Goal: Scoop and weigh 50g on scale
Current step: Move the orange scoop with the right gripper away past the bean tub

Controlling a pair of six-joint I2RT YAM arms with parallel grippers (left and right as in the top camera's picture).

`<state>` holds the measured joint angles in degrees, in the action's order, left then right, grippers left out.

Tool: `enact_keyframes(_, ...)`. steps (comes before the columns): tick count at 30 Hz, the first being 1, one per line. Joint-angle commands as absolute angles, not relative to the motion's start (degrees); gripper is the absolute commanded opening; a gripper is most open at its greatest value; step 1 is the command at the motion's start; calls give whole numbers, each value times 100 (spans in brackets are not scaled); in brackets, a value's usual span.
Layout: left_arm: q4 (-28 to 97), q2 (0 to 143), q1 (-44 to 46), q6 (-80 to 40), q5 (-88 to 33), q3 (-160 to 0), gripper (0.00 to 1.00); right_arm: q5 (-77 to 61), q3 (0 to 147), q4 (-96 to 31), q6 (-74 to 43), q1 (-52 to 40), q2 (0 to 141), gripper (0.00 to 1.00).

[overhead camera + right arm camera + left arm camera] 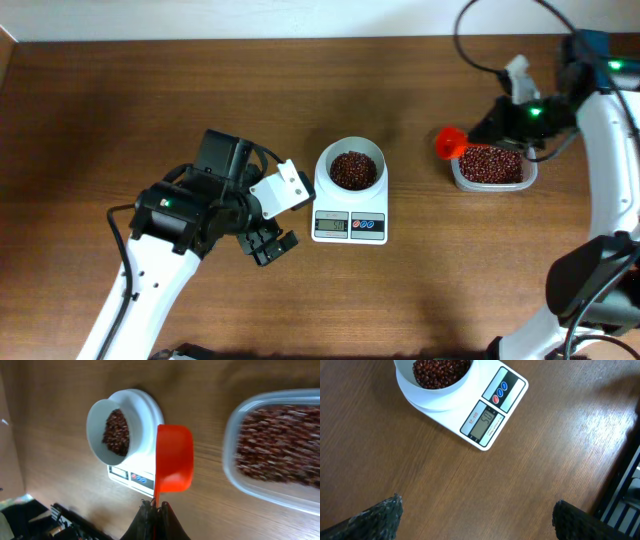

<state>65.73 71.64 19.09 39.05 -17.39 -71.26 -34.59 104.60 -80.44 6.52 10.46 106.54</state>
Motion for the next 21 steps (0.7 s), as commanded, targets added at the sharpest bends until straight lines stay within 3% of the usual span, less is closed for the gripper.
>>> enact_keyframes(1, 6565, 7157, 1883, 3999, -1822, -7227, 99, -3542, 10545, -8425, 1120, 1673, 10514, 4)
enact_keyframes(10, 6567, 7157, 1883, 3999, -1822, -7227, 99, -2714, 10545, -8958, 1616, 3068, 10514, 4)
enact_keyframes(21, 6565, 7157, 1883, 3999, -1822, -7227, 99, -1721, 10545, -8923, 1815, 3151, 10516, 4)
